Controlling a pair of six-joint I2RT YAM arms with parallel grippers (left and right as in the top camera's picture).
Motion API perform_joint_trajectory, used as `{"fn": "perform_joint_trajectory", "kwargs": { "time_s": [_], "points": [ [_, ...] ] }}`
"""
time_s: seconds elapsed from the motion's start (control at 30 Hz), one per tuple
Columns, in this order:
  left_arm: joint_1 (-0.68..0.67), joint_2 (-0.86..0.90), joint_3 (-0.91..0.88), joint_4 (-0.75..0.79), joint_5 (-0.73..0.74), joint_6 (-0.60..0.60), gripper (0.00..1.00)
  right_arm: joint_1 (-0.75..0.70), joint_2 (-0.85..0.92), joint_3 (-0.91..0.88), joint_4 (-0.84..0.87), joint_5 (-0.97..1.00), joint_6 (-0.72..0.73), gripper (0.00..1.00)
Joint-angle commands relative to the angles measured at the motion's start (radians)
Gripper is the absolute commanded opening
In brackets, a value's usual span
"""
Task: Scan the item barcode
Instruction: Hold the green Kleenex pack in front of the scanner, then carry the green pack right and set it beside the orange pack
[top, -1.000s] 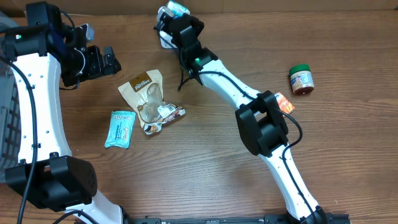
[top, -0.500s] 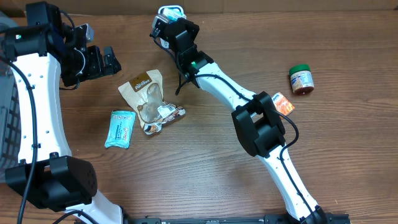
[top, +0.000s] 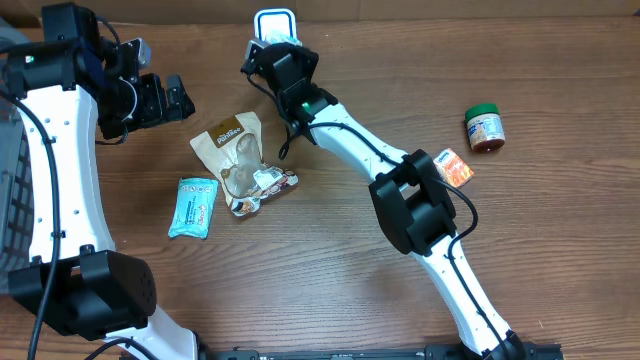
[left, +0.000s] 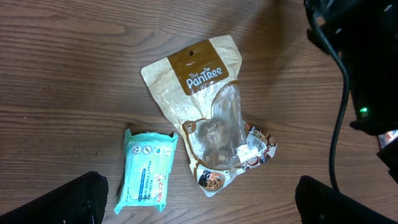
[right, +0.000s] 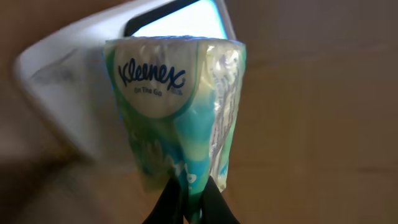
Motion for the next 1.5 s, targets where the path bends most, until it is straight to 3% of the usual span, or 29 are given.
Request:
{"fn": "perform_joint_trajectory", "kwargs": {
  "time_s": [0.0,0.2,0.3,0.4,0.57,0.7,1.0,1.27,1.37,1.4,1.47],
  "points": [
    [-0.013,-0.024,0.004,0.000,0.001,0.019,0.99,0.012,-0.171,0.002,-0.082,-0.091,0.212,0.04],
    [-0.013,-0.024,0.004,0.000,0.001,0.019,1.00,0.013,-0.407,0.002,-0.378,-0.292,0.581,0.04],
    [-0.013,-0.024,0.004,0.000,0.001,0.019,1.00,0.012,-0.531,0.002,-0.579,-0.367,0.837,0.04],
    [-0.014,-0.024,0.004,0.000,0.001,0.019,1.00,-0.005,-0.629,0.002,-0.818,-0.367,0.992,0.04],
    [-0.013,-0.024,0.004,0.000,0.001,0.019,1.00,-0.068,-0.668,-0.002,-1.187,-0.352,1.235,0.04],
    [-0.013,-0.024,0.004,0.000,0.001,0.019,0.99,-0.147,-0.652,-0.095,-1.347,-0.345,1.380,0.04],
    [-0.013,-0.024,0.004,0.000,0.001,0.019,1.00,-0.347,-0.652,-0.515,-1.236,-0.349,1.501,0.04],
    [-0.013,-0.024,0.004,0.000,0.001,0.019,0.99,-0.462,-0.652,-0.668,-1.104,-0.363,1.453,0.06],
    [-0.013,-0.024,0.004,0.000,0.001,0.019,1.00,-0.464,-0.652,-0.671,-1.092,-0.374,1.405,0.34],
    [-0.013,-0.024,0.004,0.000,0.001,0.019,1.00,-0.464,-0.652,-0.671,-1.088,-0.375,1.405,0.49],
    [-0.013,-0.024,0.004,0.000,0.001,0.019,1.00,-0.464,-0.652,-0.671,-1.083,-0.375,1.405,0.55]
  ]
}}
